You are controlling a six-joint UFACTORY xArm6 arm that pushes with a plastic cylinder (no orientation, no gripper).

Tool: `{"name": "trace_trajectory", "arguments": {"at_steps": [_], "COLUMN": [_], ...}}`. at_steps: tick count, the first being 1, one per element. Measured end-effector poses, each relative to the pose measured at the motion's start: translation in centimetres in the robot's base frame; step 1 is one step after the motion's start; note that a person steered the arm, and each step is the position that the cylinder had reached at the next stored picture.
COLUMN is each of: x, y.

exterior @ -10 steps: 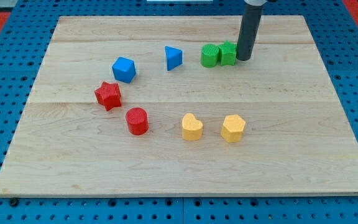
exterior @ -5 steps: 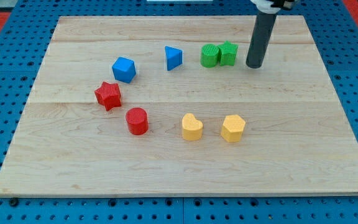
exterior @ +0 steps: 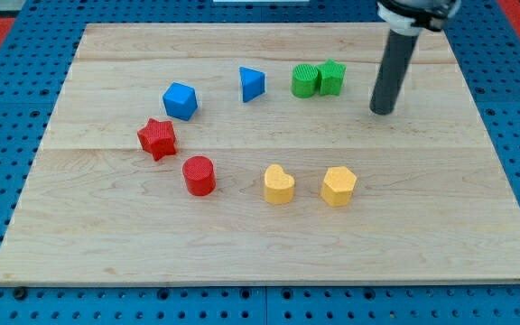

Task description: Move your arm towards the red star

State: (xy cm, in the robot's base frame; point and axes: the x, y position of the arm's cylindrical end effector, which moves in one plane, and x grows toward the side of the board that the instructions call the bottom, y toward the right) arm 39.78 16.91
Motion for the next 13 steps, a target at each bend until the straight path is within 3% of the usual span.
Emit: {"name": "trace_trajectory", "arguments": {"at_steps": [1, 2, 7, 9, 11, 13], "x": [11.1, 21.9, 22.1, 21.6, 12.6, 5.8], "y": [3.3, 2.8, -5.7, -18.4, -34.4, -39.9]}}
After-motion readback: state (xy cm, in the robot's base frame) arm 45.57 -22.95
